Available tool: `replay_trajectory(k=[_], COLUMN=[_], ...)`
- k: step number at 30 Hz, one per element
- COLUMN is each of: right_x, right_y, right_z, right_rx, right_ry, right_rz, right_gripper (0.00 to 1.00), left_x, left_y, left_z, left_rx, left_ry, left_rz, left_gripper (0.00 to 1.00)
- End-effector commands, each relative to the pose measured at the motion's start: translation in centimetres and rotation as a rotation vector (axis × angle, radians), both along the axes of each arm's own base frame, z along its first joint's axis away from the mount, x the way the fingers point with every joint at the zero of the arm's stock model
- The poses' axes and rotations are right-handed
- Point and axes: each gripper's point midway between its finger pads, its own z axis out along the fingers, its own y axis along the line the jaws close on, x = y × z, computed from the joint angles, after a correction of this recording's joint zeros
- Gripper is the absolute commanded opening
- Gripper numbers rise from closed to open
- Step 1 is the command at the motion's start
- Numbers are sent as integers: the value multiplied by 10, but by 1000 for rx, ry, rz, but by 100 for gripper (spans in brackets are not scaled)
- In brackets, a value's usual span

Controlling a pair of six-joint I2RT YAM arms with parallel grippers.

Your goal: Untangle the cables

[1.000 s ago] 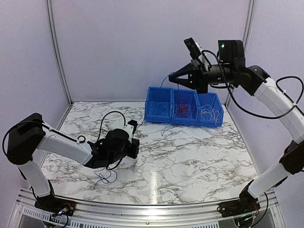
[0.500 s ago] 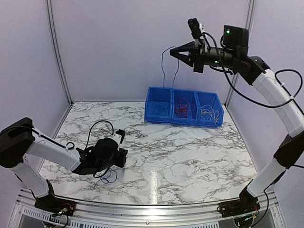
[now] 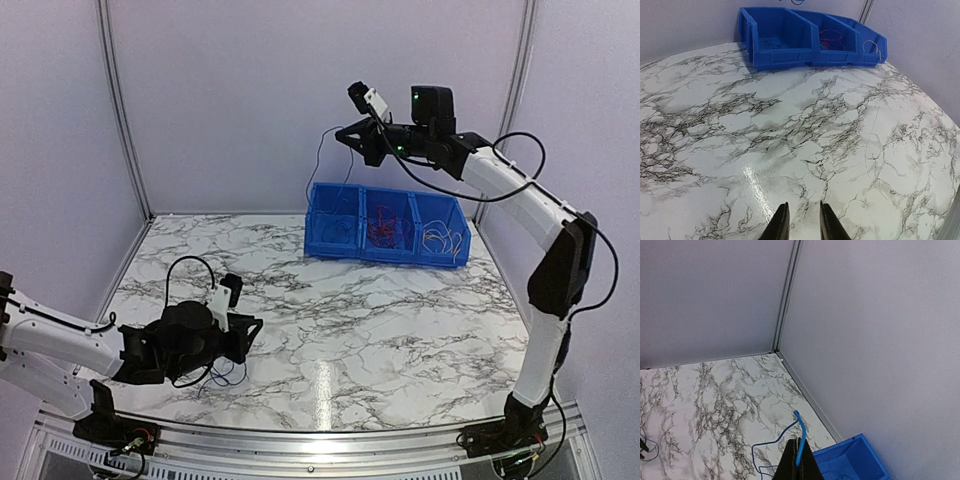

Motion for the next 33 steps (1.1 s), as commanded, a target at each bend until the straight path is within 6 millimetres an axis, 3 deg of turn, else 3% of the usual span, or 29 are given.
replay_trajectory(k=[1,3,8,12,16,20,24,26,28,33], right_x=[57,90,143,170,181,181,173,160,145,89], right_y=[-17,-21,-31,-29,-28,-28,-32,-32,-36,-51], right_z=[9,-13,-59,-103,-138,-156,-152,-139,-123,-112], right_rx=[47,40,32,-20,-50,-62,-66,-63,-54,-32], right_ry=[-56,-34,-24,-18,24,69,110,118,118,150], right_rz=[-112,-160,-258,-297,-294,-275,-270,-246,-237,-202], right_gripper=[0,0,0,0,0,3,41,51,54,58], left_x=[-10,-13,-16,-16,-15,-15,-16,-15,-15,-14], left_y=[12,18,36,47,55,57,60,64,71,108], left_z=[14,19,29,32,28,21,16,14,10,-11], left_rx=[-72,-99,-143,-162,-175,-180,-194,-203,-204,-129], left_ry=[-14,-23,-52,-63,-50,-29,-3,21,44,139], left_rz=[18,26,62,93,132,146,164,193,233,430], left_gripper=[24,24,24,24,24,24,24,26,28,31])
